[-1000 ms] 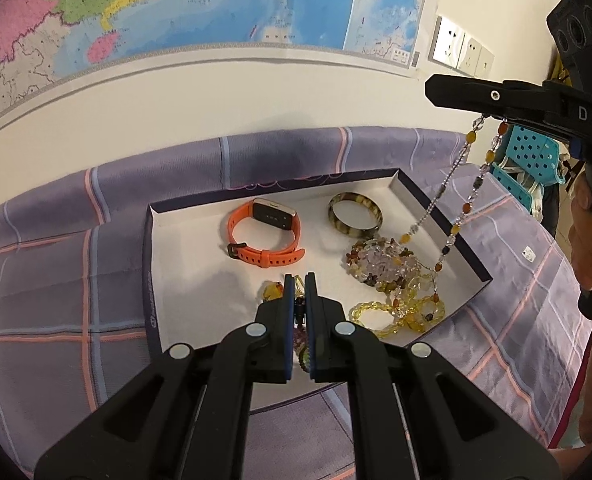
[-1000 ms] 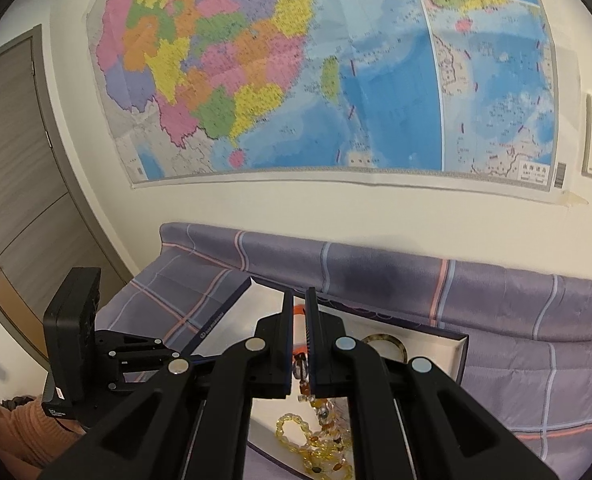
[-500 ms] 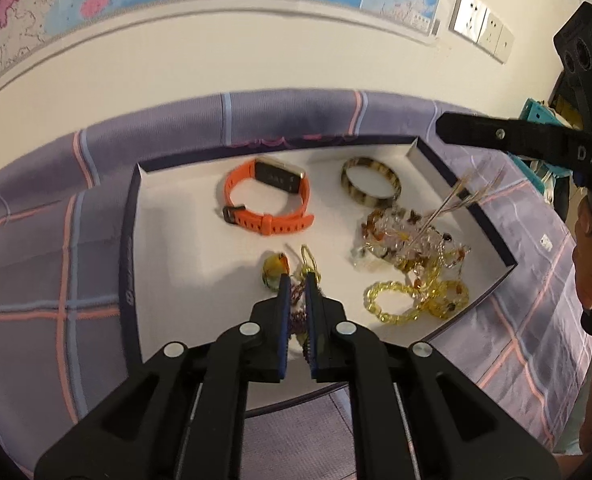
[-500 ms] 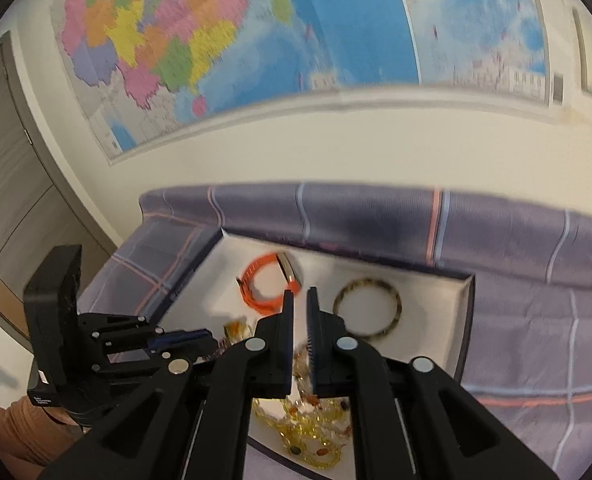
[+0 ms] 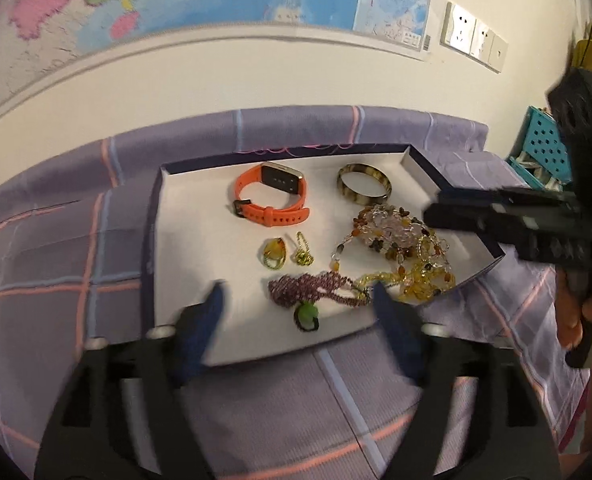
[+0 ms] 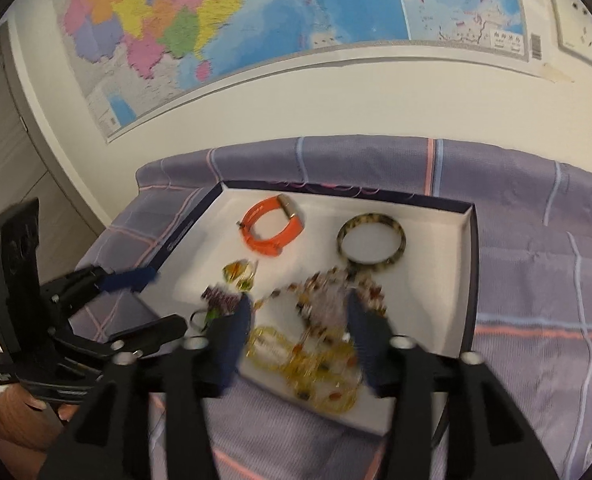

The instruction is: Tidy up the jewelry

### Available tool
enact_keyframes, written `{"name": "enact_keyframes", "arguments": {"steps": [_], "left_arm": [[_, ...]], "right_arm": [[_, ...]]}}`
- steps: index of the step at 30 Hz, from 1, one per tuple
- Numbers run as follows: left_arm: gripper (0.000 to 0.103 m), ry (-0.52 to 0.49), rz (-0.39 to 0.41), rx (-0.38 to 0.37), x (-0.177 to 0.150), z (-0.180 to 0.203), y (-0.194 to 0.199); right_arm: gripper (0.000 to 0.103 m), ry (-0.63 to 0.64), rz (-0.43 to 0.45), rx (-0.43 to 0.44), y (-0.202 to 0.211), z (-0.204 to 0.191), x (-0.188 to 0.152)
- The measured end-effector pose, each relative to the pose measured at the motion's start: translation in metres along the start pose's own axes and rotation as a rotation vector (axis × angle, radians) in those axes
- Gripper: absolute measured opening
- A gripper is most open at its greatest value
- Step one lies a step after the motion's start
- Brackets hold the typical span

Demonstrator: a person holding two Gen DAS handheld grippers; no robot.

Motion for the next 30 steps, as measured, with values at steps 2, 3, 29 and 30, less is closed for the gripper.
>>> {"name": "enact_keyframes", "arguments": {"steps": [2,3,29,30], "left_arm": [[0.093,0.015,0.027,0.019,-0.004,-0.001,0.010],[0.098,0.019,0.029,0.028,-0.006,-0.001,0.013],[0.098,0.153,0.016,0.226,-0.071,-0.020,0.053],[0.098,0.149,0.020,0.232,-0.071,-0.019,0.054]], "right_arm": [[0.077,0.009,0.021,-0.018,0.007,-0.006,-0.010],[0.078,0.016,0.026,-0.030,0.009,-0.009,-0.015],[0.096,0.005,0.056,-0.190,0.037,-0.037,-0.105],[0.096,0.005,0.054,-0.191,0.037,-0.037,-0.106]]}}
Point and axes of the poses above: each gripper's, at about its wrist camera, not at the fingertips, and y roughly against the way its jaws point, z to its right, x to its top, the point moved 10 cm from there along -y, roughly the way its jaws point, and after that the axes turned 4 degrees about x, right-handed, at the moved point
